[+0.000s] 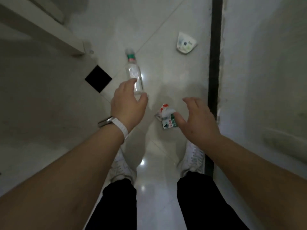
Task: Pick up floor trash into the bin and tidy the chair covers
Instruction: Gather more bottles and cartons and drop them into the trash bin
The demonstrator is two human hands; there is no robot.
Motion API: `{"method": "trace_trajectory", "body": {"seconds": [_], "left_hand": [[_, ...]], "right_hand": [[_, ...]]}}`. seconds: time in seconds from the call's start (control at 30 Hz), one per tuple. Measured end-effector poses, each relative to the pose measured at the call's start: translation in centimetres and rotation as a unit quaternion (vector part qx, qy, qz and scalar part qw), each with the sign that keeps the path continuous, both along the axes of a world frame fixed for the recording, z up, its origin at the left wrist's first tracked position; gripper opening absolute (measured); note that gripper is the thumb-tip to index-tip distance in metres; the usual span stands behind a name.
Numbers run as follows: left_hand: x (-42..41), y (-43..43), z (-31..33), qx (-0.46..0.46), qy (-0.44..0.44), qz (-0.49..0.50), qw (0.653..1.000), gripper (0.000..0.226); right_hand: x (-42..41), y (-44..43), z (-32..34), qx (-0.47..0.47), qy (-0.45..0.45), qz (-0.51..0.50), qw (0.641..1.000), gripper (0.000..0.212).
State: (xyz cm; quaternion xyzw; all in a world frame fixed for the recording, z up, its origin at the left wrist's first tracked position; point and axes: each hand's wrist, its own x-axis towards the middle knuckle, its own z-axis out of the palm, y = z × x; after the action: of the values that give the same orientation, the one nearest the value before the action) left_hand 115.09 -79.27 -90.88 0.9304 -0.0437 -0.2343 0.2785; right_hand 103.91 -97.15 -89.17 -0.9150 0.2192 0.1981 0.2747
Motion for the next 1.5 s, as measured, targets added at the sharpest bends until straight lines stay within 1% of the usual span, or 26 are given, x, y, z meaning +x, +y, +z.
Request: {"method": "trace_trajectory", "body": {"seconds": [0.17,0.23,0.3,0.37,0.43,0.5,0.6,0.7,0.8,0.87,1.0,1.13,1.23,1.37,1.5], "left_hand": [[-0.1,-0.1,-10.1,0.011,0.025,0.062,0.998,0.059],[0.1,0.1,-13.4,0.023,0.024,0.086,0.996,0.062],[0.3,0.2,-16.0,0.034,0.023,0.096,0.995,0.068],[0.6,0.4,-18.0,0.042,-0.001,0.067,0.997,0.075],[1.3,0.5,-19.5,0.045,-0.020,0.051,0.997,0.083],[2.3,0.2,-20.9,0.043,-0.017,0.063,0.997,0.092],[3.9,-0.4,-22.5,0.015,0.019,0.114,0.993,0.100],[4.5,-1.0,-23.4,0.001,0.048,0.164,0.985,0.097],[4.6,-1.6,-23.4,0.013,0.059,0.171,0.983,0.078],[4.4,-1.6,-23.2,0.018,0.065,0.159,0.985,0.068],[2.8,-0.7,-22.5,0.006,0.087,0.119,0.989,0.051],[0.8,0.4,-20.8,-0.016,0.105,0.106,0.989,0.048],[-0.3,0.6,-18.0,-0.038,0.104,0.114,0.987,0.048],[-0.5,-0.1,-12.8,-0.086,0.095,0.141,0.982,0.044],[0.4,-2.0,-6.3,-0.130,0.082,0.174,0.973,0.043]], "right_hand": [[-1.3,-0.2,-10.1,0.019,0.045,-0.011,0.999,0.063],[-1.7,-0.1,-13.8,0.026,0.050,0.001,0.998,0.066],[-2.1,-0.1,-17.1,0.032,0.046,0.038,0.998,0.072],[-2.2,-0.2,-19.7,0.035,0.043,0.091,0.994,0.080],[-2.2,-0.2,-21.8,0.034,0.042,0.149,0.987,0.089],[-2.3,-0.3,-23.5,0.026,0.038,0.213,0.976,0.093],[-3.1,-1.0,-25.5,-0.004,0.054,0.298,0.953,0.089],[-4.0,-1.9,-26.5,-0.043,0.052,0.335,0.940,0.072],[-4.2,-2.3,-27.0,-0.056,0.009,0.343,0.938,0.054],[-4.0,-2.2,-27.2,-0.059,0.000,0.339,0.939,0.041],[-2.8,-1.5,-26.9,-0.030,0.020,0.285,0.958,0.032],[-1.4,-0.3,-24.3,-0.006,-0.002,0.200,0.980,0.023],[-0.4,0.3,-21.4,-0.002,0.015,0.153,0.988,0.023],[0.6,0.2,-16.6,0.021,0.020,0.090,0.996,0.008],[2.1,-1.1,-9.2,0.047,0.008,0.010,0.999,0.010]]}}
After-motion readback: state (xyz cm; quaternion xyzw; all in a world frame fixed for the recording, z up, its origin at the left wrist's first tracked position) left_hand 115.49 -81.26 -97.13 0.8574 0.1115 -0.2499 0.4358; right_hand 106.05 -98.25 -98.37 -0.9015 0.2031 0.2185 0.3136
